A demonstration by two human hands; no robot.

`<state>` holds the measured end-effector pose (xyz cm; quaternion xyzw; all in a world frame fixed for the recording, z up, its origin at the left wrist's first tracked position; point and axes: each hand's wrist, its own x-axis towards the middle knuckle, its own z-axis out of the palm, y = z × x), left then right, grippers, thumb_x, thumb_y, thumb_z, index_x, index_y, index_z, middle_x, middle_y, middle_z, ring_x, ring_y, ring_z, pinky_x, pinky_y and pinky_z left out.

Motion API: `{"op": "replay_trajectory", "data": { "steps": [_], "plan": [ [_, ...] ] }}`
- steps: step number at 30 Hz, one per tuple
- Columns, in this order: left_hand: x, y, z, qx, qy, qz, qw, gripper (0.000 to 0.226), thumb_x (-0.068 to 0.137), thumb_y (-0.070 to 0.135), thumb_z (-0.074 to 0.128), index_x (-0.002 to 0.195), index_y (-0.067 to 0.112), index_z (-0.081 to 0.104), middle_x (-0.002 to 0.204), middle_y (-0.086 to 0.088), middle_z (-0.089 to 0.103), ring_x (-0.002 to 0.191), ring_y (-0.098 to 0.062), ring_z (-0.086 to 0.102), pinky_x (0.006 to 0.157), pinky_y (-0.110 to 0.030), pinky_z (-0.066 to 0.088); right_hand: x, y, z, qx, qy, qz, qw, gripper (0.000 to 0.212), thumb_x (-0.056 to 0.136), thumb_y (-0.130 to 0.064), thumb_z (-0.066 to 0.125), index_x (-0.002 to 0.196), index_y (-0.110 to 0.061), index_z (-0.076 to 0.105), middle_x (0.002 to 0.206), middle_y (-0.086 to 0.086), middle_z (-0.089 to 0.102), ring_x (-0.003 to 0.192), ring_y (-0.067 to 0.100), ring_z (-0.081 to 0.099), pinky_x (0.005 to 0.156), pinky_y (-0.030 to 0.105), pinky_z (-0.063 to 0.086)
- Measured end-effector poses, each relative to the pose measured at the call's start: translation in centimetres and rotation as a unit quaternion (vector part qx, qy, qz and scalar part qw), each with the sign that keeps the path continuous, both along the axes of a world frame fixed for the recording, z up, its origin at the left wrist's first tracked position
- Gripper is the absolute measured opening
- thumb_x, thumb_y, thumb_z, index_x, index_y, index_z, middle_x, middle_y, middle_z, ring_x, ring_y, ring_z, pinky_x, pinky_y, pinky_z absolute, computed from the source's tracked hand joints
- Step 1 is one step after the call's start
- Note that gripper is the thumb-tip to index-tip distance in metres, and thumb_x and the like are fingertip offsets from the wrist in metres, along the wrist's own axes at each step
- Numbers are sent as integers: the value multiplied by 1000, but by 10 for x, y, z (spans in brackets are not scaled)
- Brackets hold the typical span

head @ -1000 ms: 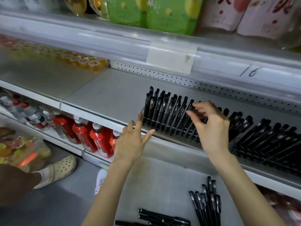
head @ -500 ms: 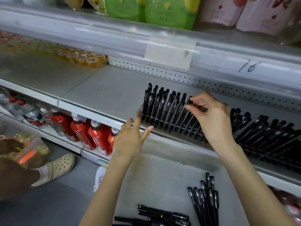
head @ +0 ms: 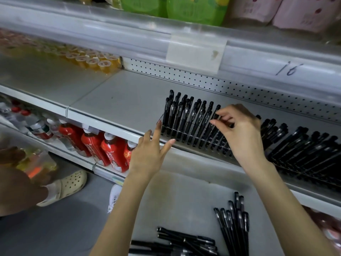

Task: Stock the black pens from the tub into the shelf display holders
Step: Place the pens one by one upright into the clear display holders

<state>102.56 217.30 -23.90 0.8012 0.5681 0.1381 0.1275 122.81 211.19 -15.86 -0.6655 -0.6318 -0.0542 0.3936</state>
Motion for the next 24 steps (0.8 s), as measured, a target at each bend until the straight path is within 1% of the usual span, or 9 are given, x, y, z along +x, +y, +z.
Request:
{"op": "replay_trajectory", "data": {
  "steps": [4, 6, 9, 11, 14, 17, 20, 22, 24],
  "plan": [
    [0, 1, 2, 4, -4, 4, 1000, 85, 76, 73, 3, 150, 31, -2, 148, -11, 33, 130, -28, 40, 89, -45, 50, 0, -7, 8, -1, 24, -16, 1000, 26, 78, -17, 74, 101, -7, 67, 91, 6, 64, 78, 8, 55, 75, -2, 38],
    [1, -1, 3, 0, -7, 11, 1000, 84, 80, 72, 7, 151, 28, -1, 148, -12, 33, 130, -29, 40, 89, -45, 48, -1, -21, 10, 1, 50, -16, 999, 27, 78, -19, 74, 102, -9, 67, 92, 3, 63, 76, 3, 53, 76, -5, 36],
    [0, -5, 5, 6, -11, 17, 1000, 82, 85, 69, 15, 152, 22, 6, 144, -14, 37, 127, -32, 42, 90, -47, 45, -6, -52, 0, 0, 106, 7, 994, 21, 76, -18, 76, 96, -14, 68, 85, -1, 63, 73, 0, 55, 74, 3, 42],
    [-1, -6, 7, 8, -43, 22, 999, 73, 92, 62, 25, 150, 17, 17, 140, -15, 40, 124, -34, 43, 92, -47, 42, -11, -74, -20, -44, 159, 35, 986, 17, 76, -18, 77, 89, -21, 67, 80, -5, 63, 70, 3, 57, 68, 7, 43],
    [-8, -11, 9, 29, -108, 30, 993, 56, 98, 50, 34, 142, 15, 37, 133, -15, 46, 120, -34, 47, 93, -44, 39, -22, -107, -64, -211, 193, 69, 956, 15, 77, -23, 75, 88, -24, 65, 79, -7, 65, 67, 5, 57, 65, 15, 44],
    [-24, -27, 10, 61, -105, 21, 992, 48, 99, 43, 38, 135, 12, 46, 133, -15, 48, 121, -32, 47, 95, -40, 37, -29, -134, -102, -353, 171, 86, 916, 21, 78, -34, 73, 95, -22, 65, 83, -6, 64, 69, 6, 56, 70, 22, 46],
    [-40, -56, 7, 57, -103, -6, 993, 52, 99, 43, 37, 139, 11, 42, 143, -13, 40, 132, -27, 36, 105, -33, 28, -35, -151, -125, -416, 153, 89, 892, 27, 79, -40, 71, 98, -21, 66, 89, -5, 66, 77, 7, 58, 76, 23, 46],
    [-49, -81, 2, 23, -101, -12, 995, 59, 99, 48, 35, 146, 13, 32, 152, -11, 28, 140, -24, 24, 111, -32, 20, -39, -157, -135, -433, 171, 87, 881, 30, 77, -42, 71, 98, -21, 66, 91, -6, 65, 77, 5, 57, 77, 23, 46],
    [-55, -106, -3, 24, -63, -12, 998, 67, 97, 53, 32, 150, 13, 23, 157, -9, 17, 143, -22, 17, 113, -33, 17, -43, -159, -140, -436, 180, 89, 877, 33, 75, -44, 73, 99, -22, 67, 90, -8, 64, 76, 2, 55, 77, 21, 46]
  ]
}}
